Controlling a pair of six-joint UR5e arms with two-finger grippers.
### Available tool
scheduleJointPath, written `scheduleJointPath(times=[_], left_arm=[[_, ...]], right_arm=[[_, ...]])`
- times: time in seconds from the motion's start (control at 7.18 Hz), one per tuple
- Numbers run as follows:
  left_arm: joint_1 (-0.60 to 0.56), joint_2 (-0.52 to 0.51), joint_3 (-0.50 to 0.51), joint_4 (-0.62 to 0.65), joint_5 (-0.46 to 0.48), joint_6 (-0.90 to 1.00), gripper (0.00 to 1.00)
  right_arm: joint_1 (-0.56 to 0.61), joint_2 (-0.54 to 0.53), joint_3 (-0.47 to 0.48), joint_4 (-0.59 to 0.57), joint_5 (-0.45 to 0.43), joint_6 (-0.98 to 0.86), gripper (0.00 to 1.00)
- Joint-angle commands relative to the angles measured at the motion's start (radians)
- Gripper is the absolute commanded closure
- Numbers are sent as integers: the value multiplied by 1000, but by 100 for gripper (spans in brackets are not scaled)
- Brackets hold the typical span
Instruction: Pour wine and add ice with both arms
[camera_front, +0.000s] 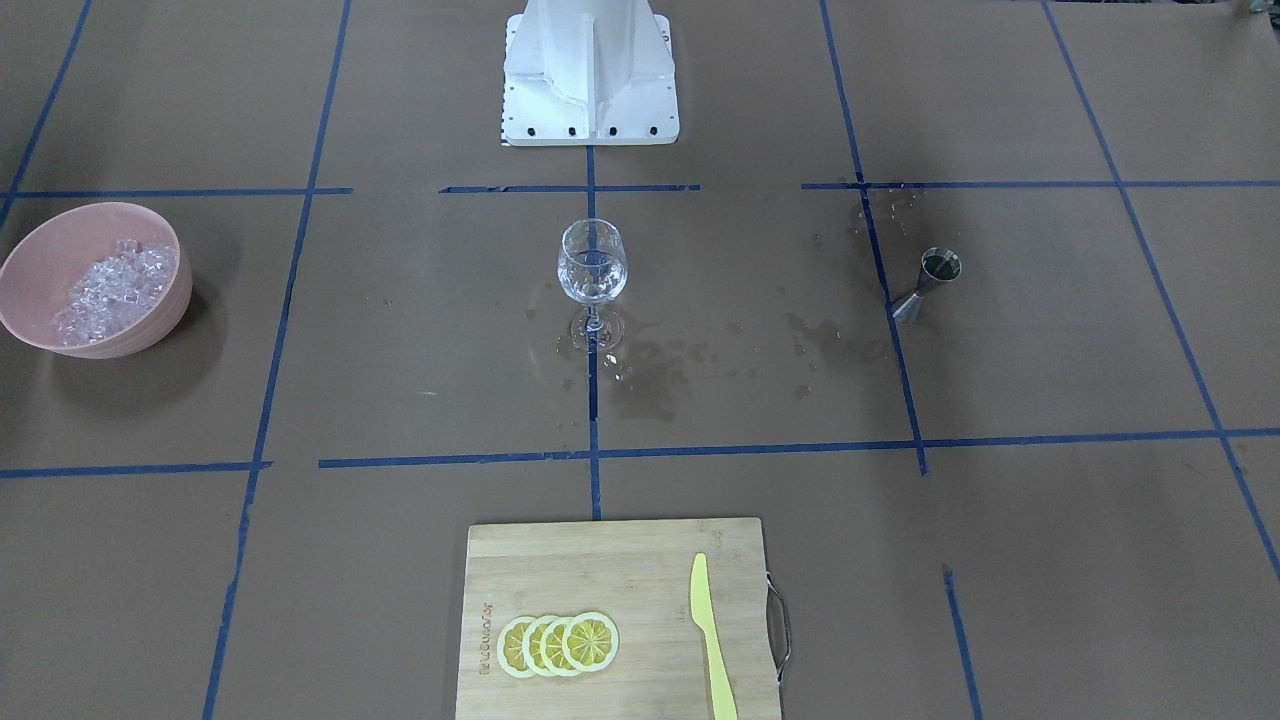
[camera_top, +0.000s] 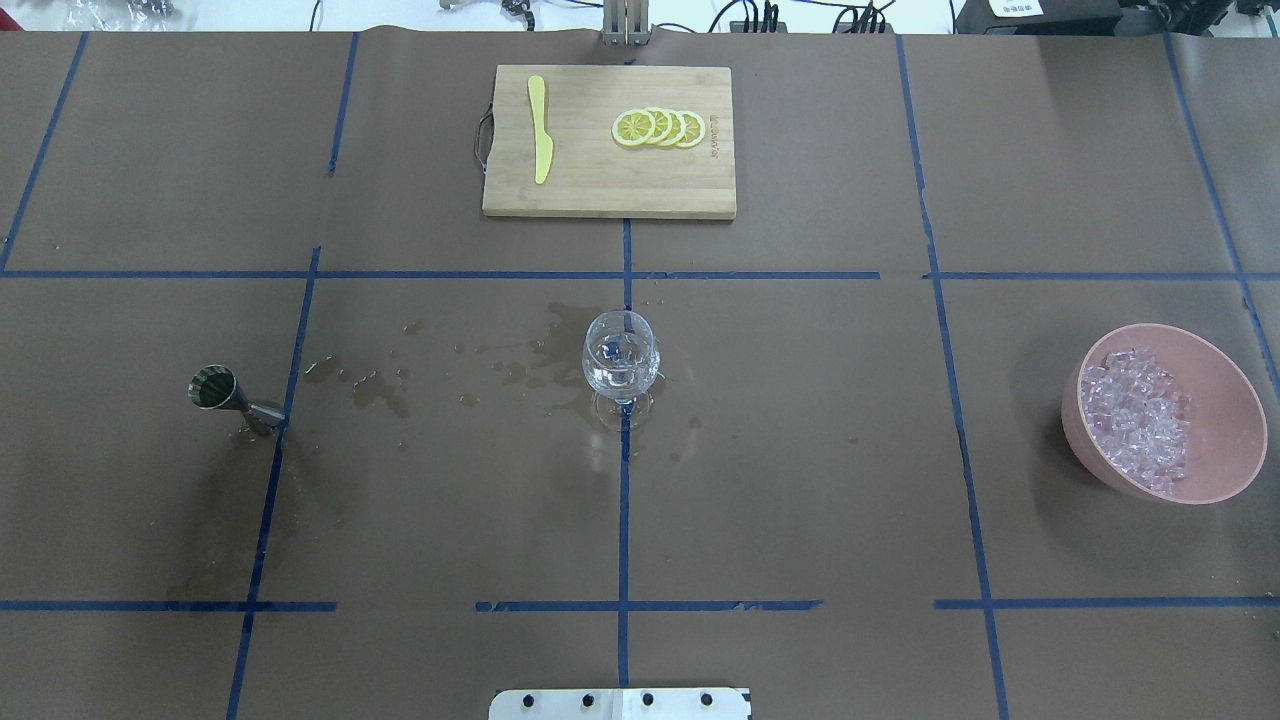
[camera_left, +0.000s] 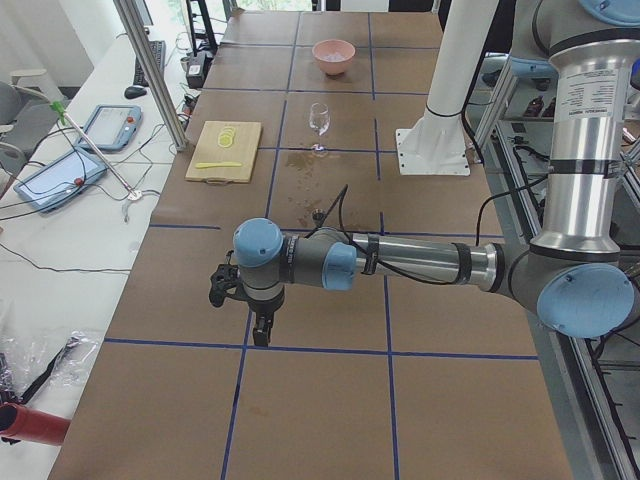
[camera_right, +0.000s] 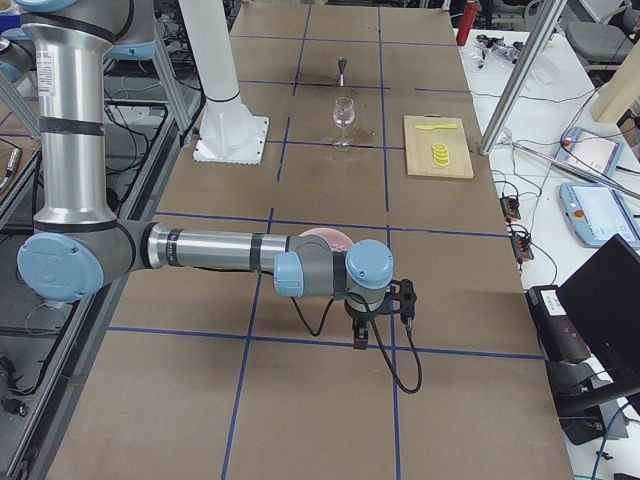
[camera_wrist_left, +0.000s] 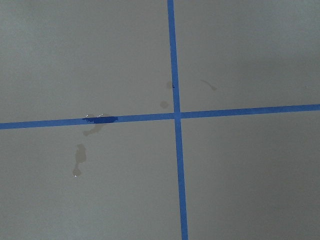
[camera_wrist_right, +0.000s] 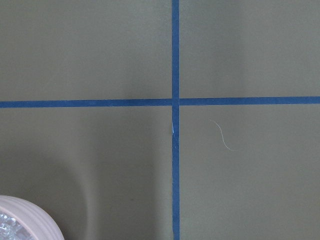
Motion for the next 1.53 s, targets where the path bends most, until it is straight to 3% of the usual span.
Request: scheduleJointPath(times=[0.0,0.28,0.7,0.84,1.11,1.25,1.39], left_arm=[[0,0,-4,-1,-1,-3,0],[0,-20,-57,2,-1,-12,0],[10,-60,-320,2,3,-78,0],[70,-60,-390,2,14,-169,0],[298,-34,-563,-4,170,-510,0],[413,-7,-609,-77,237,-707,0],[580,108,-631,-278,382,-924,0]], right_arm=[[0,0,0,0,0,1,0],[1,2,1,0,0,3,0],[-15,18,12,0,2,12,0],[-14,52,12,-5,-5,13,0],[-15,55,11,-2,-6,15,0],[-15,55,9,-2,-6,15,0],[-17,55,9,-2,-5,13,0]])
